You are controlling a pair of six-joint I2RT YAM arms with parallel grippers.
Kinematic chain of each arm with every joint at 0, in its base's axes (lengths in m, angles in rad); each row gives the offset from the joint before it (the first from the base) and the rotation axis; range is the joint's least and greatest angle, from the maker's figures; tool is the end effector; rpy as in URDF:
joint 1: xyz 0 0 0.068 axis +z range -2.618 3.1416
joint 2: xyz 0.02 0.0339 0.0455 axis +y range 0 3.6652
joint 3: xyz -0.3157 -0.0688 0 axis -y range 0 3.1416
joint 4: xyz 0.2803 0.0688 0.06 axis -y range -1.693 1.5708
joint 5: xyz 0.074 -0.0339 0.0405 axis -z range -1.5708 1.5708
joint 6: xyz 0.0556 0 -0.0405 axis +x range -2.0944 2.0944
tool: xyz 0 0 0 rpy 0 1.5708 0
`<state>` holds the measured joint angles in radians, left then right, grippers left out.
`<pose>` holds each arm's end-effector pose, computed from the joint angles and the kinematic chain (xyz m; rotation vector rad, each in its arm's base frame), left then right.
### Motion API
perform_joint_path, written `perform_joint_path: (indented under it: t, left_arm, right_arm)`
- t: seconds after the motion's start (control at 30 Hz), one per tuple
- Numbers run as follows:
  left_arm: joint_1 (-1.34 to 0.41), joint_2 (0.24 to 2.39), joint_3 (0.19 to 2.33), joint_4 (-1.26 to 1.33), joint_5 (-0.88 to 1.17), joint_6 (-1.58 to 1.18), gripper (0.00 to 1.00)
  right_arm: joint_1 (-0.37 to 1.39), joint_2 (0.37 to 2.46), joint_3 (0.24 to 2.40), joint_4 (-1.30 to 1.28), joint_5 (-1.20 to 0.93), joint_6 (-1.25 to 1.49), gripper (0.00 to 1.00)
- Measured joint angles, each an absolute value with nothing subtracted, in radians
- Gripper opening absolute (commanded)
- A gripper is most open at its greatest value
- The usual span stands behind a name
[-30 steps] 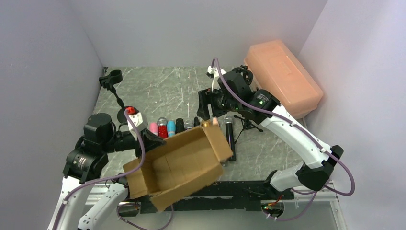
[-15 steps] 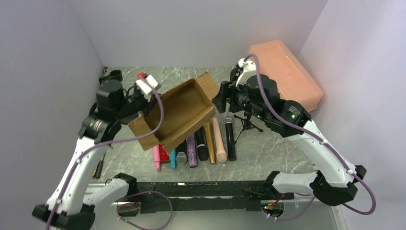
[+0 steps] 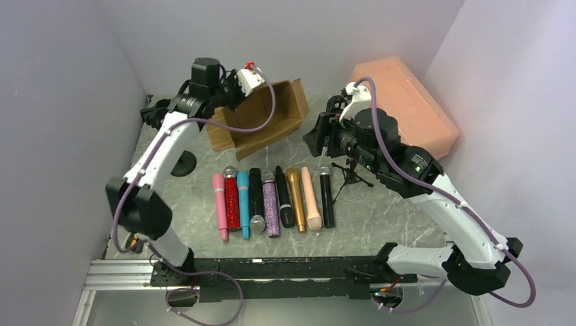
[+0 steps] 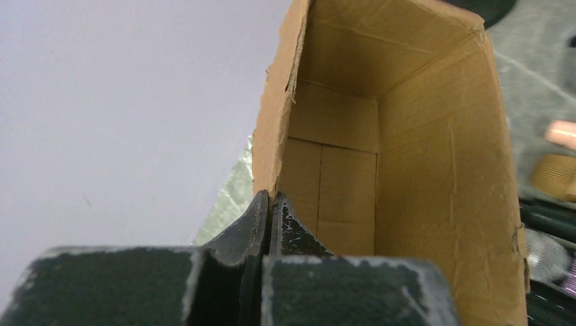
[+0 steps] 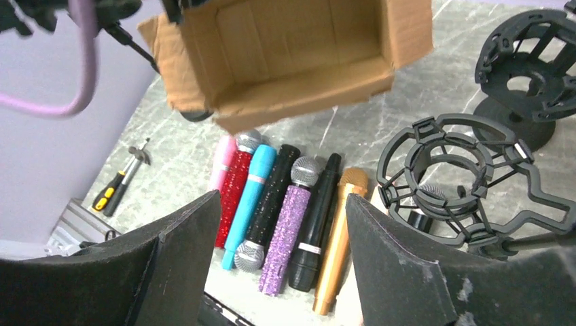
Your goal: Attach the microphones to the stand
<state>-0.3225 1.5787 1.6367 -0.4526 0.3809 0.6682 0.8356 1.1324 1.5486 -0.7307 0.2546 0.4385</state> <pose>0.3869 -0.1511 0.4570 1.1313 1.5740 -0.1446 0.1711 0.1683 0.5280 -0.2033 1.9137 0.6307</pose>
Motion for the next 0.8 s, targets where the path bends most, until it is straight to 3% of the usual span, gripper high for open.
perform_joint_path:
  t: [0.1, 0.27, 0.4, 0.43, 0.47, 0.8]
  left_arm:
    - [-0.302, 1.702, 1.724, -0.421, 0.373, 0.719, 0.00]
    - [-0.251, 1.878, 1.813, -0.380, 0.340, 0.825, 0.27]
    - [-0.216, 1.962, 1.813, -0.345, 0.276, 0.910, 0.68]
    - [-0.211, 1.972, 1.808, -0.325, 0.255, 0.925, 0.87]
    - [-0.205, 1.980, 1.794, -0.284, 0.222, 0.939, 0.98]
    - [-0.200, 1.930, 1.686, -0.012, 0.056, 0.941, 1.00]
  right_arm:
    - [0.836, 1.147, 1.529, -0.730, 0.254, 0.442, 0.70]
    - [0.836, 1.157, 1.493, -0.712, 0.252, 0.463, 0.69]
    - [0.836, 1.167, 1.459, -0.697, 0.252, 0.475, 0.69]
    - [0.836, 1.175, 1.456, -0.696, 0.251, 0.476, 0.69]
    - [0.836, 1.185, 1.456, -0.693, 0.248, 0.476, 0.69]
    - [0.836, 1.247, 1.456, -0.687, 0.226, 0.480, 0.69]
